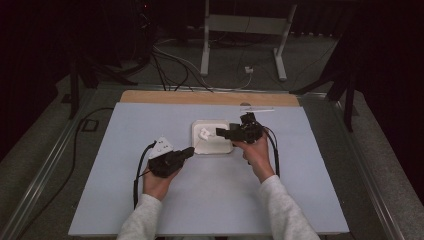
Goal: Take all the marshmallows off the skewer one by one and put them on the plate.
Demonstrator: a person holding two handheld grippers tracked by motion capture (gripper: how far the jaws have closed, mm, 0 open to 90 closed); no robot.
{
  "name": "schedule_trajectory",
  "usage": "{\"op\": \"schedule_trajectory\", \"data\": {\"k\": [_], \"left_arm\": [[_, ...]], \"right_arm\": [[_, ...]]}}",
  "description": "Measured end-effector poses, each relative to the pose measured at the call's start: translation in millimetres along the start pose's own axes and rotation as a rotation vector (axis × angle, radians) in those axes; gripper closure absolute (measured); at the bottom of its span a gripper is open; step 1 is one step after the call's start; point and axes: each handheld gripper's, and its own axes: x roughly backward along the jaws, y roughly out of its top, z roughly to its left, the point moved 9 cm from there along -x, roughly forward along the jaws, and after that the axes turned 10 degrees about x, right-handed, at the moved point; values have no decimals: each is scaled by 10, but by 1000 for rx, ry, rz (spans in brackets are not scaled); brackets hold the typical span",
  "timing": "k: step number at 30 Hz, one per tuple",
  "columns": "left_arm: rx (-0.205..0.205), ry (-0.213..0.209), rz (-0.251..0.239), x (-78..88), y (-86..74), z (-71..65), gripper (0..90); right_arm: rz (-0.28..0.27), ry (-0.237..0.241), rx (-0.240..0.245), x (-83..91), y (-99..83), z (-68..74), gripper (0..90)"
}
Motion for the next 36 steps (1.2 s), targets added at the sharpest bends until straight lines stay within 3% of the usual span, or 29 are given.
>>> {"op": "schedule_trajectory", "data": {"k": [15,27,31,36], "left_arm": [[0,4,2,-2,-4,5,900],[-3,1,6,-17,-11,-9,900],[-7,-8,5,-21,-12,-26,900],[-9,-23,-6,-14,1,-49,900]], "right_arm": [[-48,47,17,180,142,162,268],[-50,127,28,173,178,373,276],[-52,184,13,152,188,444,354],[-48,224,4,106,182,490,541]]}}
